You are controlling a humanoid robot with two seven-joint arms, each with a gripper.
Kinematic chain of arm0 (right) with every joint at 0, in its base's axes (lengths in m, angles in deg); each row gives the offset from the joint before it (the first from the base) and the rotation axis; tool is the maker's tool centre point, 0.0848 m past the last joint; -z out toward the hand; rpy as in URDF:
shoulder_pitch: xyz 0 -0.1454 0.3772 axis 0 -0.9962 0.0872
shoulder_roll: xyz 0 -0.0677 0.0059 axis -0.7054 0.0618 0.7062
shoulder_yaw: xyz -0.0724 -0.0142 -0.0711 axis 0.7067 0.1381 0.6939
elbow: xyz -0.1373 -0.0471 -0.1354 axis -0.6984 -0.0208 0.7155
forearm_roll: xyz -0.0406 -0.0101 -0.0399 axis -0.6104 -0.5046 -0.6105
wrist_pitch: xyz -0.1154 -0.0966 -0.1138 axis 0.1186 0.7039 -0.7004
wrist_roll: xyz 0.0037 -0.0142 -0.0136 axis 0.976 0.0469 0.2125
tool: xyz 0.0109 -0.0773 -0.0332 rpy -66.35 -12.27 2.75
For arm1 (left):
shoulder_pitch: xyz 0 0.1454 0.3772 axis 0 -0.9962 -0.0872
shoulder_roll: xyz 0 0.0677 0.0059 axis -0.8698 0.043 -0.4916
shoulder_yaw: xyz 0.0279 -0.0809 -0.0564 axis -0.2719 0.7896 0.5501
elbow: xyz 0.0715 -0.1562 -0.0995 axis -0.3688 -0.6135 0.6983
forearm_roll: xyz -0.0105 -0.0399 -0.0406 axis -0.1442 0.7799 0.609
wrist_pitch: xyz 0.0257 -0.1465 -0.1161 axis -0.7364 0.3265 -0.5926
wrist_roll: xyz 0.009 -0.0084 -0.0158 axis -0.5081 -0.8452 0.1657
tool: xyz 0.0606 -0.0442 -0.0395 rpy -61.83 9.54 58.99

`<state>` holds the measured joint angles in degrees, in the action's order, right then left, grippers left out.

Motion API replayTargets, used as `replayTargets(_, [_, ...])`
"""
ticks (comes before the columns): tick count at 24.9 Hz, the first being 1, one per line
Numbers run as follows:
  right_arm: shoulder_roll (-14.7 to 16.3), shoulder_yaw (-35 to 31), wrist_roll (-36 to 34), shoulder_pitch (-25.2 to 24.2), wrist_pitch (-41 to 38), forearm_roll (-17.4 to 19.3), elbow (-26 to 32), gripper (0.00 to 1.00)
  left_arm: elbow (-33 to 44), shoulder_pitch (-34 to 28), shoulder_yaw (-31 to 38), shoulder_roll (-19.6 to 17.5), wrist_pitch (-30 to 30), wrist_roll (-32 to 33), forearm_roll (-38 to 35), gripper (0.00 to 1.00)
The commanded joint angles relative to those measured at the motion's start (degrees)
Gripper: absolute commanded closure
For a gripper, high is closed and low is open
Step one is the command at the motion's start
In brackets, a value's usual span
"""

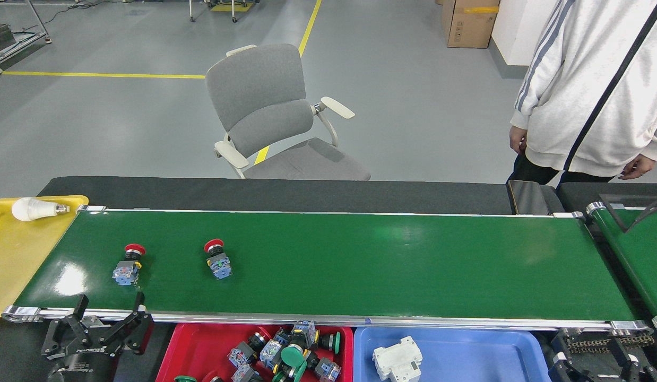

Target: Pick switch part from conveyor to tray

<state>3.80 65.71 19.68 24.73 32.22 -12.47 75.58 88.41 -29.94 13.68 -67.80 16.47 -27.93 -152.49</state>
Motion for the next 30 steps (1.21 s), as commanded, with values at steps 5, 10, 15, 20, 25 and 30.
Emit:
replayTargets(5, [0.13,-0.18,0.01,0.46,-0.22,0.05,0.92,0.0,-10.63,7.93,-0.05,-5.99,-3.46,2.41,1.49,0.0])
replayTargets(10, [-0.75,0.44,0.01,0.2,-1.01,-0.04,1.1,0.0,-21.97,13.91,0.12,-8.72,-3.46,2.41,1.58,0.0])
replayTargets(15, [-1.01,1.49,0.19,0.54,-3.29,-0.04,1.1,0.0,-34.18,19.18,-0.32,-12.23,-0.39,1.89,1.67,0.02])
replayTargets(20, [-0.92,4.04,0.19,1.86,-3.38,-0.04,1.28,0.0,-37.62,20.33,-0.32,-13.38,3.4,1.71,2.37,0.39])
replayTargets(25, [-0.92,4.04,0.19,1.86,-3.38,-0.13,1.45,0.0,-37.26,19.89,-1.46,-12.85,2.78,1.62,9.75,0.84])
replayTargets(30, [-1.36,4.04,0.28,1.25,-3.29,-0.13,1.54,0.0,-29.71,16.46,-3.92,-10.65,-1.88,-1.89,10.02,0.92])
